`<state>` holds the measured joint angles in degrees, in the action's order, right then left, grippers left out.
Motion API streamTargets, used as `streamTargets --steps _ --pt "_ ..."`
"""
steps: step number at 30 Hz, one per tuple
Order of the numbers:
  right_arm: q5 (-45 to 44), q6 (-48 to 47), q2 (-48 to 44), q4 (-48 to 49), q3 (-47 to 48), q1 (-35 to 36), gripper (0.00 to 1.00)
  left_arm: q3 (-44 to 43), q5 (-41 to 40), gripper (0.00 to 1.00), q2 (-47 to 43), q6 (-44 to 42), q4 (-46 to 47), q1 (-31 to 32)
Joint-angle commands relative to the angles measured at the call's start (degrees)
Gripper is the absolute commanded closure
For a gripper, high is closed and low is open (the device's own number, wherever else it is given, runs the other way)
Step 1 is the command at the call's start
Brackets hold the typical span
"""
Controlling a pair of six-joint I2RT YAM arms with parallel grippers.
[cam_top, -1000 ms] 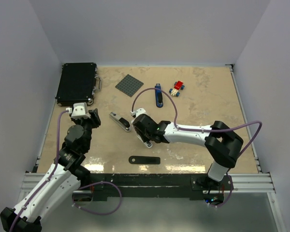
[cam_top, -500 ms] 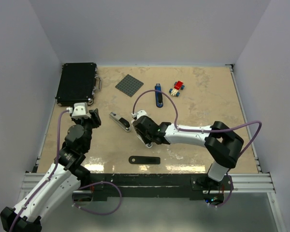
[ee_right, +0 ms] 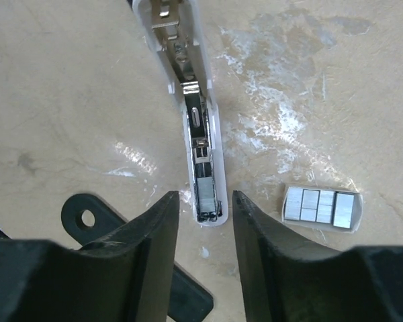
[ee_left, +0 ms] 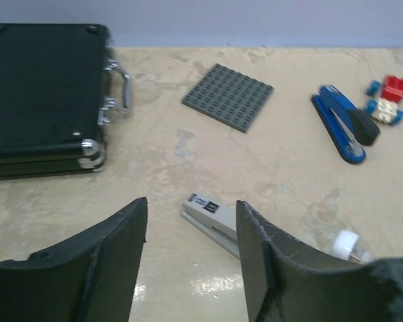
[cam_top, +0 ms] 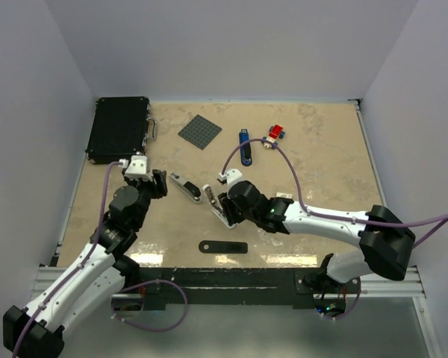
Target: Load the staples into the stapler
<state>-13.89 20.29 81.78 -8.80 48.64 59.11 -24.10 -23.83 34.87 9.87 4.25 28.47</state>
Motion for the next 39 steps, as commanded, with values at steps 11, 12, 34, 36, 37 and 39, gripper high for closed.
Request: streamTargets --steps 11,12,34,36,37,39 --pt "4.5 1.2 -5.3 27.1 -19.5 0.0 0.51 -11.1 39.0 0.16 26.9 -3.9 6.3 -0.2" --pt "4.5 0.9 -4.6 27.5 -19.8 0.0 0.51 -11.5 40.1 0.16 28.0 -4.2 7.0 -0.2" --pt "6.3 -2.8 1.4 36.2 -21.7 0.0 0.73 -14.5 43.3 0.44 42.4 -13.0 6.6 3.6" --pt "6.2 -2.8 1.2 36.5 -21.9 -0.1 0.79 -14.0 43.5 0.56 42.4 -13.0 7.1 4.0" --pt "6.2 -2.9 1.2 36.5 -21.9 0.0 0.81 -13.9 43.6 0.57 42.4 -13.2 7.3 4.2" --pt "5.9 -3.1 1.0 36.4 -21.9 0.0 0.86 -13.5 43.6 0.58 42.4 -13.3 8.2 4.8"
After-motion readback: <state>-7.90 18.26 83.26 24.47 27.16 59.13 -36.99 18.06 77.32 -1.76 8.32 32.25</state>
